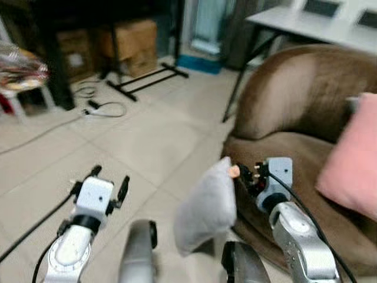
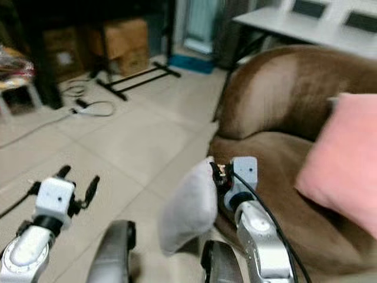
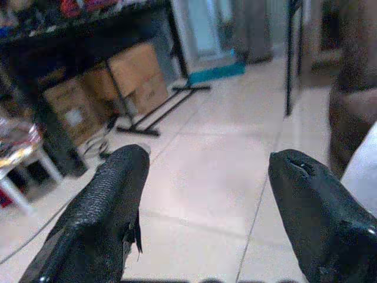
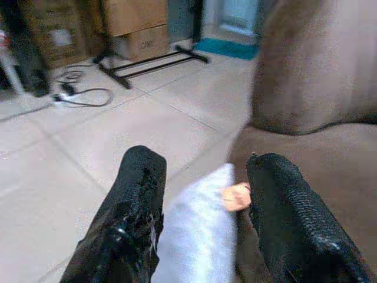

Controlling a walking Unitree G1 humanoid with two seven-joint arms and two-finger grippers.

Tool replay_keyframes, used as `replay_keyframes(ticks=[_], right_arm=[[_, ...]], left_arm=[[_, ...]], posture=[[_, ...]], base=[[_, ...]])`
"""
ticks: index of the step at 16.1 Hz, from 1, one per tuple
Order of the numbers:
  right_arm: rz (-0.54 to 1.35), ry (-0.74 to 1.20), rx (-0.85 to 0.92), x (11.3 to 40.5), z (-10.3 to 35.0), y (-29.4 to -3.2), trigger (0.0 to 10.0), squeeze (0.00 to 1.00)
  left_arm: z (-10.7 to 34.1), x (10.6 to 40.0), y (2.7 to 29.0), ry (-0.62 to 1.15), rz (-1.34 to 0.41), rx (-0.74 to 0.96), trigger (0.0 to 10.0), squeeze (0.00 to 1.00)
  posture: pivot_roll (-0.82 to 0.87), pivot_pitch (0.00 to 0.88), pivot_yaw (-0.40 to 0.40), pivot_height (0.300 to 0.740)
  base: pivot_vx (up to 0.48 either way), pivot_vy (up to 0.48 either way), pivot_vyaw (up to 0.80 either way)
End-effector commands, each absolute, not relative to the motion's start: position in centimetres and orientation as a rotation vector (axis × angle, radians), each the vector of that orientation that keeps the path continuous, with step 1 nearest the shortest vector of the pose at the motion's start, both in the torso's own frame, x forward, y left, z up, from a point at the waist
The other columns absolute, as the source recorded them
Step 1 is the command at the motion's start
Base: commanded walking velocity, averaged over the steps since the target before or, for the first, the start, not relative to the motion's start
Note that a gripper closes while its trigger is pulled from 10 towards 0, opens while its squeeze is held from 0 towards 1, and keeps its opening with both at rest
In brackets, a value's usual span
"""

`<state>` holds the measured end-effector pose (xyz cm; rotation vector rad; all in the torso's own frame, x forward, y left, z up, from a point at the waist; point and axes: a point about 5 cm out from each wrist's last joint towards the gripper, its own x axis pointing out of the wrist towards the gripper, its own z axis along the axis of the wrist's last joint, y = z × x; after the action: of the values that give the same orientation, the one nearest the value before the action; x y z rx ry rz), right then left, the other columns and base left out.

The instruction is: Move the pillow to the sofa from floor

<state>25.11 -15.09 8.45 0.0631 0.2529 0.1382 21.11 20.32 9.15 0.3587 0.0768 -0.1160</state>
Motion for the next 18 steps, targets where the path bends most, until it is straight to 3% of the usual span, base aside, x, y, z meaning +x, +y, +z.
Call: replay_keyframes(ticks=[1, 18], right_arm=[[0.115, 0.235, 0.042, 25.4, 8.9, -15.8, 10.0, 0.0], [0.009, 0.289, 0.017, 25.5, 8.2, -17.2, 10.0, 0.0]], left_arm=[[9.5, 21.2, 19.8, 0.055, -0.138, 0.341, 10.0, 0.0], [9.4, 21.3, 19.9, 0.066, -0.156, 0.352, 10.0, 0.0]], posture=[[0.06, 0.0, -0.077, 0.571], [0.06, 0.0, -0.074, 0.571]], base=[[0.296, 0.0, 0.0], [0.329, 0.0, 0.0]])
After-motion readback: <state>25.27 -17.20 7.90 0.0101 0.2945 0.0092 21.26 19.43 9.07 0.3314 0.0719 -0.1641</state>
